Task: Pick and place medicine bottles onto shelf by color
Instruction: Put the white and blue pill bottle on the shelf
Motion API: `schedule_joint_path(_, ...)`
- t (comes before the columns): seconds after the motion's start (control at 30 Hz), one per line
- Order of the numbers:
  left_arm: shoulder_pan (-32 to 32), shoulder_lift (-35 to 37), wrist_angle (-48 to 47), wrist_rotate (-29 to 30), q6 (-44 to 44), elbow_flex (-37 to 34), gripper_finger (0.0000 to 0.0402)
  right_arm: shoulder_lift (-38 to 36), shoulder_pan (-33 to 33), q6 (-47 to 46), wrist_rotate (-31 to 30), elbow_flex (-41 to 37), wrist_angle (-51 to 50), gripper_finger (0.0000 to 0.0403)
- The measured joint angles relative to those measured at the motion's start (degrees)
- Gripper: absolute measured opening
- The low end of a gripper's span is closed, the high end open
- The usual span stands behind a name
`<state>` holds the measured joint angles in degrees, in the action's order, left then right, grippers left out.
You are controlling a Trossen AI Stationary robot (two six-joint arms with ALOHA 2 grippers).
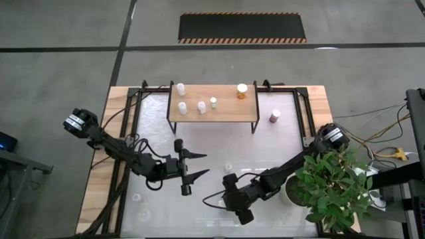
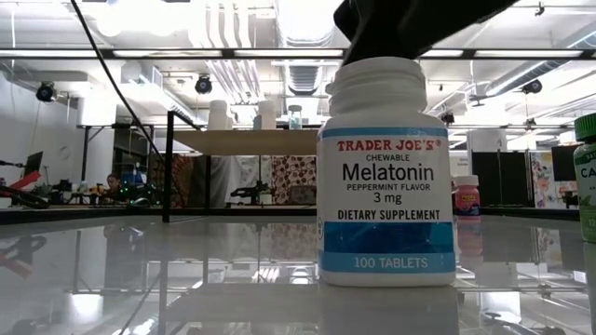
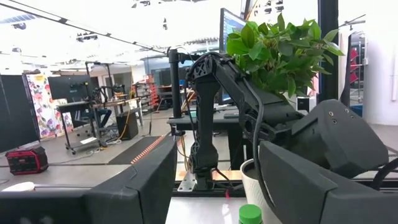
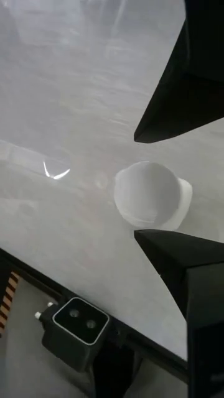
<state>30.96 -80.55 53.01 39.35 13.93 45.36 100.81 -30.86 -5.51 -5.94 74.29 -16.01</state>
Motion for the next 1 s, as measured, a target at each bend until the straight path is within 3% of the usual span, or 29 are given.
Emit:
schedule_joint_path(0.43, 0.0, 0.0, 0.0, 0.0, 0.0, 0.0, 0.0212, 3.0, -0.1, -1.5, -0.1, 0.1, 0.4, 0.0229)
schedule_joint_path(0.8, 0.1, 1.3, 0.2, 3.4, 6.6, 0.8, 0.0212, 2.7, 0.3, -1.0, 0.3, 0.1, 1.2, 0.0158)
schedule_joint_path(1.0, 1.1, 4.5, -0.1, 4.2, 7.9, -1.0, 0.0212, 0.4, 1.5, 2.0, 1.5, 3.1, -5.0, 0.0163)
